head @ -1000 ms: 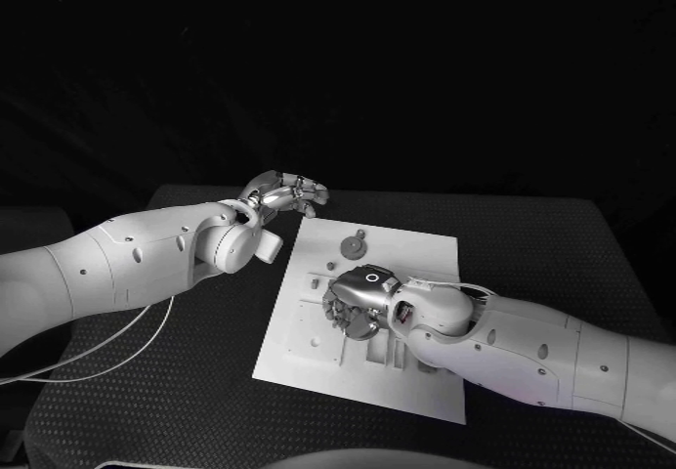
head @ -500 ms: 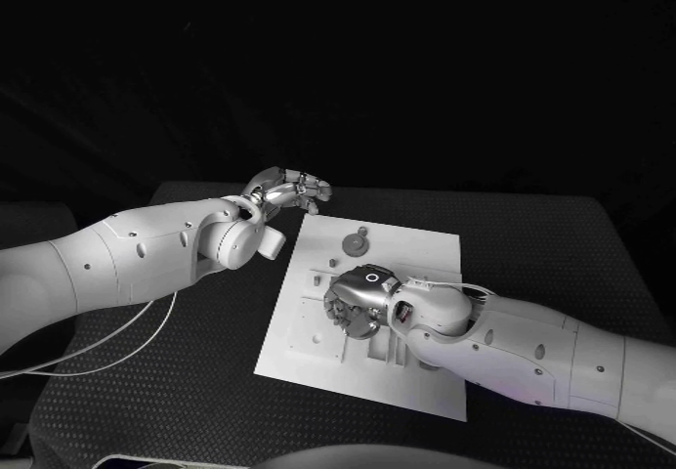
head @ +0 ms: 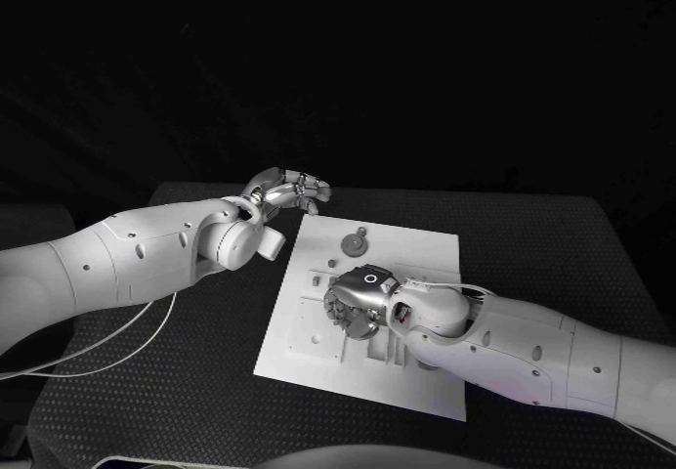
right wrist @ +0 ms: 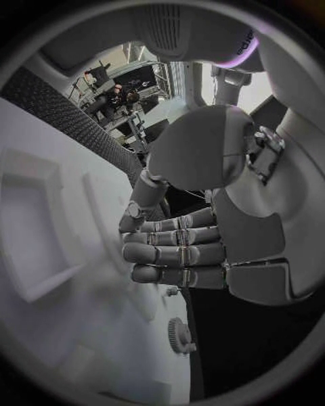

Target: Assemble the parts on the task board

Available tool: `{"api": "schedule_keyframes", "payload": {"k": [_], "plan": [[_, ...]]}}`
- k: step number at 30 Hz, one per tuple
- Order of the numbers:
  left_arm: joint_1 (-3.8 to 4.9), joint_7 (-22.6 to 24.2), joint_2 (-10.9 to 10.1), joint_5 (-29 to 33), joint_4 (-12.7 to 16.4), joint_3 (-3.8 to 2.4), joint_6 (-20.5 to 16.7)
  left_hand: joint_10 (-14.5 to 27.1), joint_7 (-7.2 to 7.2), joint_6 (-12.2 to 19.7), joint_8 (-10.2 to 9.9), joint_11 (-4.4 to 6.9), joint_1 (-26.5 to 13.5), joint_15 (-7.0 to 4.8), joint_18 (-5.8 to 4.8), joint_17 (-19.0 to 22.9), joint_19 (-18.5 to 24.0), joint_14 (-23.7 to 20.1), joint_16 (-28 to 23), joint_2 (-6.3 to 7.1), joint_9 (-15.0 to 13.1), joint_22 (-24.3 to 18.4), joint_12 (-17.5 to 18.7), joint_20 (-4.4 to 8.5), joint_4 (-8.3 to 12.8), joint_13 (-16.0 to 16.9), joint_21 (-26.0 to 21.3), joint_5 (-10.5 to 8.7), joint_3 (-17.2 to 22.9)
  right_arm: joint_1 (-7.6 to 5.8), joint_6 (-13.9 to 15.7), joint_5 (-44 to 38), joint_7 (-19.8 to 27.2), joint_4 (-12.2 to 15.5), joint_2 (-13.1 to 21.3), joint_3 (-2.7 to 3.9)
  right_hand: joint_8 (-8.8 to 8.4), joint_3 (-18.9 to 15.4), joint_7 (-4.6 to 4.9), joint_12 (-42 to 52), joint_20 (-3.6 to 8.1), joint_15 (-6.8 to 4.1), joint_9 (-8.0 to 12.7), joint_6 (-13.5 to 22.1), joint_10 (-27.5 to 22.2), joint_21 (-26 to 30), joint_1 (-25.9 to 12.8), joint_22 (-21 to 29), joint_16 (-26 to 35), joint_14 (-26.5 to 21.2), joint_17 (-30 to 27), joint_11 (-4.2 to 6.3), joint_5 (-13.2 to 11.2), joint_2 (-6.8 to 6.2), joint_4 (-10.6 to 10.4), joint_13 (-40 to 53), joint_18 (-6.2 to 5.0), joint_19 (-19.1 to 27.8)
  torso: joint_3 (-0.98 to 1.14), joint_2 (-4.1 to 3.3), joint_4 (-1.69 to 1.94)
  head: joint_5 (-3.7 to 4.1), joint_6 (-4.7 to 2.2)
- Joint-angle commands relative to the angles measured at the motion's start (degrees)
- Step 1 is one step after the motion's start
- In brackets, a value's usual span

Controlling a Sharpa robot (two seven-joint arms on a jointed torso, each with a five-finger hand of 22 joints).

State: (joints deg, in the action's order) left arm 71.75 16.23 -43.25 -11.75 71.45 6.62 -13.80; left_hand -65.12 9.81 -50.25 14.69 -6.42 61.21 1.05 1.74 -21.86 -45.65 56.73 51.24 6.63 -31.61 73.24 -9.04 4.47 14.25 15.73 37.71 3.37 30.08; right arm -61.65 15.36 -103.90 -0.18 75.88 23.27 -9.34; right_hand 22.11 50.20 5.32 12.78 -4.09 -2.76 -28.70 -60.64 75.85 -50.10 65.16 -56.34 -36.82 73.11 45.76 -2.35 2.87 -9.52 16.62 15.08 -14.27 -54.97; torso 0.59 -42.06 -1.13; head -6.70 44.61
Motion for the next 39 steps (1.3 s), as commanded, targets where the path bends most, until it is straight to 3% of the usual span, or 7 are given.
{"api": "schedule_keyframes", "payload": {"k": [1,9,15,20,30,39], "plan": [[0.1,0.3,0.1,0.3,0.1,-0.05,0.4,0.0,0.0,0.3,0.0,-0.3,-0.3,0.13,0.85,-0.1,-0.4,-0.1,-0.2,0.13,0.1,0.1,-0.2,0.04,-0.2,-0.1,-0.2,0.06,-0.1,0.09,-2.2,-1.4,-0.4,0.0,-0.3,-0.27,0.33,0.0,-0.04,-0.2,0.01,-0.46,-0.1,-0.3,0.4,-0.1,-0.2,-0.1,0.0,-0.1,0.1,0.04,0.2,0.31,0.0,0.1,-0.73,-0.3,-0.02,-0.03,0.04,0.0,0.15],[0.1,0.3,0.2,0.3,0.3,-0.05,0.4,0.1,0.01,0.3,0.0,-0.31,-0.3,0.14,0.86,-0.1,-0.4,-0.1,-0.3,0.15,0.1,0.1,-0.2,0.03,-0.2,-0.1,-0.3,0.06,-0.1,0.09,-3.7,-1.5,-1.1,-0.7,-1.2,-1.41,0.19,0.0,0.02,-0.4,0.01,-0.42,-0.2,-0.2,0.2,-0.1,-0.3,-0.1,0.1,-0.2,0.1,-0.02,0.2,0.26,0.0,0.2,-0.73,-0.2,-0.08,-0.02,0.07,-0.03,0.17],[0.1,0.3,0.1,0.3,0.3,-0.05,0.4,0.1,0.01,0.3,0.0,-0.31,-0.3,0.15,0.86,-0.1,-0.4,-0.1,-0.3,0.15,0.1,0.1,-0.2,0.03,-0.2,-0.1,-0.3,0.06,-0.1,0.09,-3.6,-1.0,-1.4,-1.1,-1.1,-1.58,-0.2,-0.2,0.27,-0.8,-0.11,-0.27,-0.1,0.4,-0.3,0.0,-0.6,-0.1,0.3,-0.3,0.2,-0.26,0.5,-0.12,-0.1,0.2,-0.73,0.1,-0.05,0.0,0.01,-0.05,0.21],[0.11,0.2,0.0,0.3,0.3,-0.05,0.4,0.1,0.02,0.4,0.0,-0.32,-0.3,0.16,0.85,-0.1,-0.4,-0.1,-0.3,0.21,0.1,0.1,-0.2,0.02,-0.2,-0.1,-0.3,0.06,-0.1,0.08,-2.2,0.2,-1.5,-1.3,-0.9,-1.62,-2.53,-2.5,1.84,-3.2,-0.8,0.85,0.4,4.0,-3.8,0.5,-2.3,-0.3,1.4,-1.5,0.4,-1.77,2.3,-1.68,0.0,0.0,-0.73,1.7,-0.02,-0.01,-0.08,-0.11,0.17],[0.13,0.0,-0.3,0.3,0.4,-0.04,0.5,0.2,0.06,0.5,0.0,-0.36,-0.3,0.19,0.85,-0.2,-0.3,-0.2,-0.4,0.32,0.1,0.2,-0.2,0.0,-0.2,-0.1,-0.3,0.05,-0.1,0.03,1.0,1.1,-1.6,0.0,0.4,-1.61,-6.11,-4.6,4.47,-6.5,-1.45,2.58,1.9,9.9,-9.7,0.7,-1.8,-0.8,2.5,-2.5,0.9,-3.78,2.2,-4.8,-0.1,-1.1,-0.73,3.0,0.01,0.02,-0.03,0.24,0.07],[0.13,0.0,-0.7,0.3,0.3,-0.04,0.4,0.3,0.08,0.5,0.0,-0.37,-0.2,0.2,0.84,-0.2,-0.3,-0.2,-0.4,0.37,0.2,0.2,-0.2,-0.01,-0.2,-0.1,-0.4,0.03,-0.1,-1.09,4.4,1.2,-2.4,3.0,3.0,-1.56,-6.61,-5.5,4.97,-6.0,-1.68,3.0,2.4,10.9,-11.3,0.7,-1.5,-1.1,2.6,-3.0,1.5,-4.24,2.0,-6.45,-0.1,-1.8,-0.73,3.5,0.07,0.03,-0.17,0.42,-0.12]]}}
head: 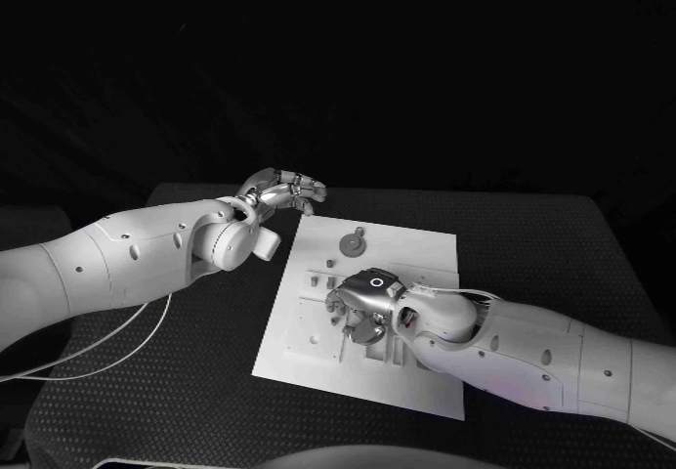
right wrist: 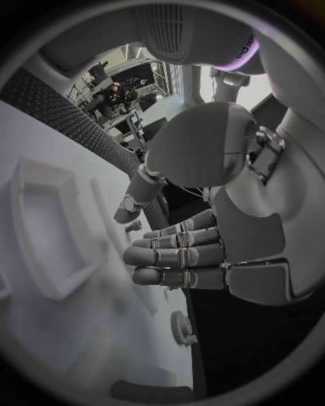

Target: Assemble the parts on the task board

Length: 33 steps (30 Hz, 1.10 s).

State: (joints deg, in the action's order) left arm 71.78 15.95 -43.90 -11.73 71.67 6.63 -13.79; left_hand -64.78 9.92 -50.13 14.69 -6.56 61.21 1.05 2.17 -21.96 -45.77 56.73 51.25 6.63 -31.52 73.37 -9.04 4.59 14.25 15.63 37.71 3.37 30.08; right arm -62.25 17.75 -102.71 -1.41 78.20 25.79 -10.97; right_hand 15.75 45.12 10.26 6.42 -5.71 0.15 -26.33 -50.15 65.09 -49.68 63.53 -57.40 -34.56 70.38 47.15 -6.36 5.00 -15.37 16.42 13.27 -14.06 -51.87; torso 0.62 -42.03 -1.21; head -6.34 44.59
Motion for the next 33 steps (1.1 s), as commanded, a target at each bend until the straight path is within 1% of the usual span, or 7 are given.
{"api": "schedule_keyframes", "payload": {"k": [1,6,13,15,20,26,33], "plan": [[0.1,0.2,-0.1,0.3,0.1,-0.05,0.4,-0.1,-0.03,0.4,0.0,-0.24,-0.2,0.2,0.42,-0.1,-0.2,-0.2,-0.4,0.38,0.1,0.1,-0.2,-0.13,-0.2,0.0,-0.4,0.03,-0.1,-0.67,2.4,0.0,-1.2,1.1,0.9,0.09,-0.27,-0.4,0.06,0.4,-0.06,0.1,0.1,0.5,-0.6,0.3,0.2,-0.1,0.3,-0.2,0.1,-0.24,-0.2,-0.69,0.1,0.0,-0.94,0.4,0.06,0.0,-0.13,0.1,-0.13],[0.1,0.3,-0.2,0.3,-0.1,-0.04,0.5,0.0,-0.03,0.4,0.0,-0.24,-0.2,0.21,0.42,-0.1,-0.2,-0.2,-0.4,0.41,0.1,0.1,-0.2,-0.14,-0.2,-0.1,-0.4,0.02,-0.1,-1.54,4.1,2.0,-0.5,3.9,4.0,0.95,-0.17,-0.2,0.05,0.8,-0.07,0.08,0.2,0.4,-0.7,0.2,0.4,-0.2,0.2,-0.1,0.3,-0.22,-0.4,-0.91,-0.1,-0.2,-0.94,0.3,0.06,0.03,-0.05,0.54,-0.55],[0.09,0.6,-0.2,0.3,-0.3,-0.04,0.6,0.0,-0.03,0.4,0.0,-0.24,-0.2,0.22,0.41,-0.1,-0.1,-0.3,-0.4,0.41,0.1,0.1,-0.3,-0.15,-0.2,-0.1,-0.4,0.02,-0.1,-3.8,0.5,7.7,1.1,8.0,9.8,4.71,0.43,-0.1,-0.3,2.4,0.45,-0.37,0.3,-0.5,-0.4,-0.7,-0.3,-0.6,-0.6,1.4,1.1,0.22,-0.1,-0.43,-0.2,-0.5,-0.94,-1.1,0.06,0.09,-0.09,1.34,-1.16],[0.09,0.6,-0.2,0.3,-0.3,-0.04,0.6,0.0,-0.03,0.4,0.1,-0.24,-0.2,0.22,0.41,-0.1,-0.1,-0.3,-0.4,0.4,0.1,0.1,-0.3,-0.16,-0.3,0.0,-0.4,0.02,-0.1,-4.66,-0.6,11.7,1.6,8.8,11.8,5.27,0.5,-0.4,-0.33,2.6,0.66,-0.43,0.3,-0.5,-0.5,-0.9,-0.5,-0.6,-0.8,1.7,1.3,0.26,0.2,-0.19,-0.2,-0.6,-0.94,-1.5,0.05,0.11,-0.16,1.55,-1.32],[0.08,0.7,-0.1,0.3,-0.6,-0.04,0.7,-0.1,-0.04,0.4,0.1,-0.23,-0.2,0.23,0.41,-0.2,-0.1,-0.3,-0.4,0.39,0.1,0.1,-0.3,-0.17,-0.3,0.0,-0.4,0.02,-0.1,-5.82,-2.2,11.5,1.4,9.9,15.9,5.43,0.54,-2.9,-0.28,3.3,1.02,-0.39,0.5,-0.3,-1.0,-1.2,-2.0,-0.9,-0.9,1.9,1.8,0.3,1.7,0.17,0.2,-1.1,-0.94,-1.7,0.08,0.14,-0.32,2.07,-1.62],[0.07,0.7,0.1,0.3,-0.7,-0.03,0.7,-0.1,-0.04,0.4,0.1,-0.23,-0.2,0.23,0.4,-0.2,-0.1,-0.3,-0.5,0.38,0.0,0.1,-0.3,-0.17,-0.3,0.0,-0.4,0.02,-0.1,-5.85,-4.2,8.9,0.1,8.2,17.9,5.41,0.56,-4.9,-0.25,3.7,1.02,-0.32,0.7,-0.1,-1.5,-1.2,-2.9,-1.0,-0.8,1.7,2.1,0.16,1.9,-0.3,0.1,-1.4,-0.94,-1.4,0.16,0.19,-0.4,2.31,-1.76],[0.06,0.8,0.1,0.4,-0.9,-0.03,0.8,-0.1,-0.05,0.4,0.1,-0.23,-0.2,0.24,0.4,-0.2,-0.1,-0.3,-0.5,0.37,0.0,0.1,-0.3,-0.18,-0.3,0.0,-0.4,0.02,-0.1,-4.74,-5.6,5.7,-0.8,6.1,17.3,4.54,0.59,-7.5,-1.97,3.9,0.78,0.03,0.9,0.3,-2.8,-0.9,-3.8,-1.1,-0.6,1.0,2.5,-0.24,0.8,-0.47,0.1,-2.2,-0.94,-0.6,0.19,0.11,-0.31,2.61,-1.72]]}}
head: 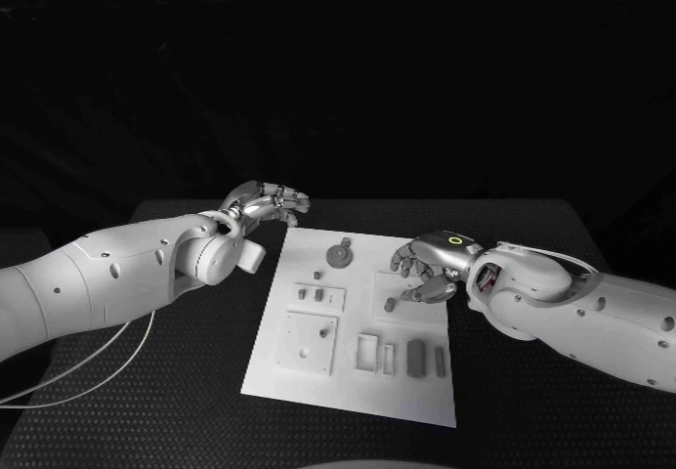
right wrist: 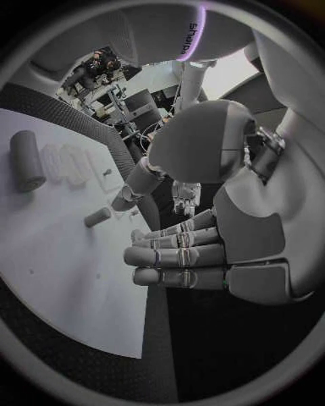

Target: Assemble the parts on the task board

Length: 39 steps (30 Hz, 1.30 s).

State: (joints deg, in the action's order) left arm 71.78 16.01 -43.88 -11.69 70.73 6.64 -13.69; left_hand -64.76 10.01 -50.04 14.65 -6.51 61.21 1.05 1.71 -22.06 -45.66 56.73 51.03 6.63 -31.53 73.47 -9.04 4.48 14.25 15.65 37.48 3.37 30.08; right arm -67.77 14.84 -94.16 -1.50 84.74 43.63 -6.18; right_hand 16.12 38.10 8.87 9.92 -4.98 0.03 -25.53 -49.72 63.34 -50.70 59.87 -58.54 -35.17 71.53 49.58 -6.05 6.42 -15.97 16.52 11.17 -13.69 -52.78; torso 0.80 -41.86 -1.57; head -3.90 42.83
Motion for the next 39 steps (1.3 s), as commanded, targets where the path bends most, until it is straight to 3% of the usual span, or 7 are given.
{"api": "schedule_keyframes", "payload": {"k": [1,7,10,12,21,28,39], "plan": [[0.06,0.7,0.1,0.4,0.0,-0.04,0.7,-0.1,-0.13,0.3,0.2,-0.27,-0.2,0.24,0.85,-0.1,-0.2,-0.3,-0.3,0.36,0.1,0.1,-0.3,-0.08,-0.3,0.0,-0.2,0.02,-0.1,1.1,-2.6,-3.1,-0.7,-0.8,-0.9,-0.3,0.2,-0.6,-0.54,0.5,0.06,0.15,0.1,0.0,-1.0,0.1,-0.1,0.0,0.0,-0.2,0.2,-0.55,-0.8,0.09,0.1,-0.2,-1.31,0.3,0.07,-0.06,0.01,0.14,-0.01],[0.06,0.8,0.3,0.4,-0.1,-0.04,0.8,-0.1,-0.13,0.3,0.2,-0.27,-0.2,0.24,0.85,-0.1,-0.2,-0.3,-0.3,0.34,0.1,0.1,-0.4,-0.08,-0.4,0.0,-0.2,0.02,-0.1,2.05,-2.4,-3.9,-0.6,-1.7,-2.5,-0.42,0.21,-1.0,-0.6,0.7,0.07,0.18,0.2,0.1,-1.3,0.1,0.0,0.0,0.0,-0.2,0.3,-0.58,-1.9,0.04,0.0,-0.5,-1.31,0.3,0.09,-0.15,0.22,-0.03,0.3],[0.05,0.8,0.4,0.4,-0.2,-0.03,0.8,-0.1,-0.13,0.3,0.2,-0.26,-0.2,0.24,0.85,-0.1,-0.2,-0.3,-0.3,0.33,0.1,0.1,-0.4,-0.08,-0.4,0.0,-0.2,0.02,-0.1,2.14,-2.7,-4.0,-0.5,-1.9,-2.9,-0.5,0.25,-1.0,-0.71,0.8,0.08,0.18,0.3,0.1,-1.3,0.2,0.2,0.0,0.0,-0.2,0.4,-0.58,-2.3,0.09,0.0,-0.6,-1.31,0.3,-0.06,-0.14,0.36,0.01,0.39],[0.05,0.8,0.4,0.4,-0.2,-0.03,0.9,-0.1,-0.13,0.3,0.2,-0.26,-0.2,0.24,0.85,-0.1,-0.2,-0.3,-0.3,0.32,0.1,0.1,-0.4,-0.09,-0.4,0.0,-0.2,0.02,-0.1,2.15,-3.0,-4.0,-0.4,-1.8,-3.1,-0.64,0.29,-1.0,-0.78,0.9,0.08,0.17,0.3,0.1,-1.3,0.2,0.3,0.0,0.0,-0.1,0.4,-0.56,-2.5,0.19,0.0,-0.6,-1.31,0.3,-0.18,-0.1,0.33,-0.05,0.51],[0.05,0.7,0.3,0.4,-0.2,-0.03,1.0,-0.1,-0.13,0.3,0.2,-0.27,-0.2,0.25,0.85,-0.2,-0.2,-0.3,-0.3,0.3,0.1,0.1,-0.4,-0.09,-0.4,0.0,-0.2,0.02,-0.1,2.34,-4.0,-6.2,-0.5,-2.6,-4.1,-1.54,1.62,1.3,-0.95,2.5,0.32,-0.39,0.0,-2.0,0.2,0.1,2.2,0.0,-0.1,0.4,0.8,0.06,-3.6,1.43,-0.3,-0.8,-1.31,-0.3,-0.2,-0.09,0.17,-0.26,0.78],[0.05,0.7,0.3,0.4,-0.2,-0.03,0.9,-0.1,-0.13,0.3,0.2,-0.27,-0.3,0.25,0.85,-0.2,-0.2,-0.3,-0.3,0.28,0.1,0.1,-0.4,-0.1,-0.4,-0.1,-0.2,0.02,-0.1,2.39,-3.8,-7.6,-0.6,-2.6,-4.3,-1.65,3.32,4.4,-1.09,3.8,0.37,-0.86,-0.6,-5.1,1.9,0.0,3.1,-0.2,-0.2,0.5,1.1,0.59,-3.6,2.59,-0.5,-0.7,-1.31,-0.5,-0.2,-0.07,0.18,-0.26,0.9],[0.05,0.7,0.3,0.4,-0.2,-0.03,0.9,-0.1,-0.13,0.3,0.2,-0.28,-0.3,0.26,0.84,-0.2,-0.2,-0.3,-0.3,0.25,0.1,0.1,-0.4,-0.1,-0.5,-0.1,-0.2,0.02,-0.1,2.5,-3.1,-7.8,-0.5,-2.5,-5.0,-1.69,4.22,6.5,-1.76,5.2,0.65,-1.52,-0.9,-7.1,3.8,-0.6,2.5,-0.5,-0.6,1.1,1.6,1.3,-3.6,4.33,-1.1,-0.4,-1.31,-1.2,-0.18,-0.07,0.17,-0.37,1.04]]}}
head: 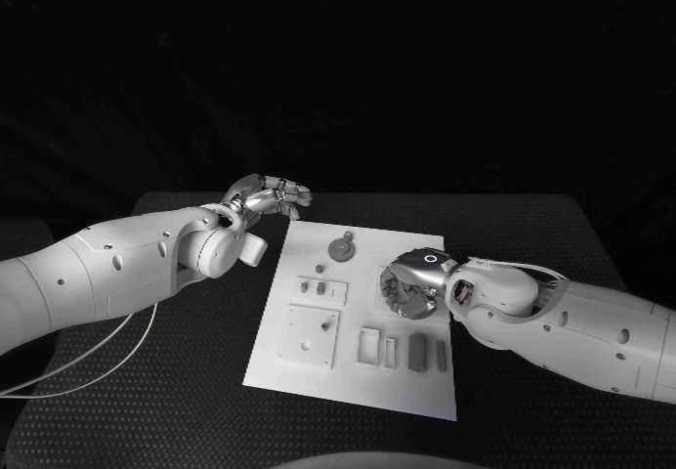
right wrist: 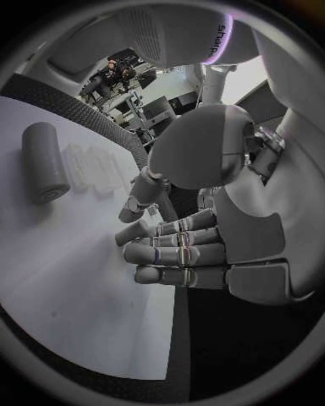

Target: Assemble the parts on the task board

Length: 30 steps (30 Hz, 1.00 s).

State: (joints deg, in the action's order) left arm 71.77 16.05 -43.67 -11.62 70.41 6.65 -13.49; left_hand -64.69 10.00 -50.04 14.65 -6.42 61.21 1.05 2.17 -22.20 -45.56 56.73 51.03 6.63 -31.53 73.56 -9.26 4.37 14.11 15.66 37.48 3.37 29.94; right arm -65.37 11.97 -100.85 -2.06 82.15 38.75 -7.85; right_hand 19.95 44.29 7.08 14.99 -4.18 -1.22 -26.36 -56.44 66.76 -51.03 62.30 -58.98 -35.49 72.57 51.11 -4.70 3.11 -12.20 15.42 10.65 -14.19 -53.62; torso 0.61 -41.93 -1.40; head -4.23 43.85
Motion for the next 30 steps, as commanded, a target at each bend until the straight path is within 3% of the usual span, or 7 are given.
{"api": "schedule_keyframes", "payload": {"k": [1,9,14,17,30], "plan": [[0.06,0.6,0.1,0.3,0.1,-0.04,0.7,-0.1,-0.12,0.3,0.2,-0.37,-0.3,0.26,0.38,-0.1,-0.3,-0.3,-0.3,0.25,0.1,0.1,-0.2,0.01,-0.4,-0.1,-0.2,0.02,0.0,0.1,-0.2,-1.1,0.1,0.1,-0.2,-0.01,0.4,0.3,0.03,0.2,-0.15,-0.27,-0.1,-0.4,0.3,-0.3,0.1,-0.1,-0.2,0.1,0.1,-0.05,-0.3,0.55,0.0,0.1,-0.81,-0.4,0.01,0.0,0.01,-0.04,0.03],[0.06,0.6,0.0,0.3,0.1,-0.04,0.7,-0.1,-0.12,0.4,0.2,-0.37,-0.3,0.26,0.39,-0.1,-0.3,-0.3,-0.3,0.25,0.1,0.1,-0.2,0.01,-0.4,-0.1,-0.3,0.02,0.0,0.17,-0.3,-1.5,-0.2,0.0,-0.3,-0.03,0.38,0.4,0.0,0.3,-0.06,-0.33,0.0,-0.4,0.4,-0.4,-0.4,-0.1,-0.3,0.1,0.2,0.0,-0.3,0.23,0.1,0.0,-0.81,-0.5,-0.01,-0.03,0.02,-0.07,0.11],[0.06,0.6,0.0,0.3,0.1,-0.04,0.7,-0.1,-0.11,0.4,0.2,-0.37,-0.3,0.26,0.39,-0.1,-0.3,-0.3,-0.3,0.25,0.1,0.1,-0.2,0.01,-0.4,-0.1,-0.3,0.02,0.0,0.25,1.2,-2.4,-0.3,0.2,-0.3,-0.03,0.74,2.0,-0.34,0.8,0.15,-0.6,-0.2,-1.2,1.1,-0.5,0.4,-0.2,-0.4,0.3,0.4,0.31,-0.3,1.68,0.1,0.2,-0.81,-0.7,0.0,0.0,0.03,-0.02,0.16],[0.06,0.6,0.0,0.3,0.1,-0.04,0.7,-0.1,-0.11,0.4,0.2,-0.37,-0.3,0.26,0.39,-0.1,-0.3,-0.3,-0.3,0.26,0.1,0.1,-0.2,0.01,-0.4,-0.1,-0.3,0.02,0.0,0.32,2.2,-2.7,-0.8,0.4,-0.3,-0.03,1.87,4.5,-1.19,2.2,0.6,-1.48,-0.8,-3.4,3.3,-1.4,1.3,-0.5,-1.2,1.6,1.0,1.25,-0.3,3.03,0.1,0.8,-0.81,-1.8,0.01,-0.01,0.02,-0.03,0.16],[0.06,0.6,-0.1,0.3,-0.1,-0.04,0.6,-0.1,-0.12,0.4,0.2,-0.37,-0.3,0.26,0.4,-0.2,-0.3,-0.3,-0.4,0.26,0.1,0.1,-0.2,0.01,-0.4,-0.1,-0.3,0.02,0.0,0.31,3.6,-2.0,-1.2,1.9,1.1,0.11,2.56,6.7,-1.73,3.4,1.56,-2.19,-1.8,-4.4,4.4,-2.7,0.3,-1.2,-2.3,2.4,2.3,1.95,-0.3,3.67,0.6,1.7,-0.81,-3.1,0.01,0.03,-0.05,0.01,-0.2]]}}
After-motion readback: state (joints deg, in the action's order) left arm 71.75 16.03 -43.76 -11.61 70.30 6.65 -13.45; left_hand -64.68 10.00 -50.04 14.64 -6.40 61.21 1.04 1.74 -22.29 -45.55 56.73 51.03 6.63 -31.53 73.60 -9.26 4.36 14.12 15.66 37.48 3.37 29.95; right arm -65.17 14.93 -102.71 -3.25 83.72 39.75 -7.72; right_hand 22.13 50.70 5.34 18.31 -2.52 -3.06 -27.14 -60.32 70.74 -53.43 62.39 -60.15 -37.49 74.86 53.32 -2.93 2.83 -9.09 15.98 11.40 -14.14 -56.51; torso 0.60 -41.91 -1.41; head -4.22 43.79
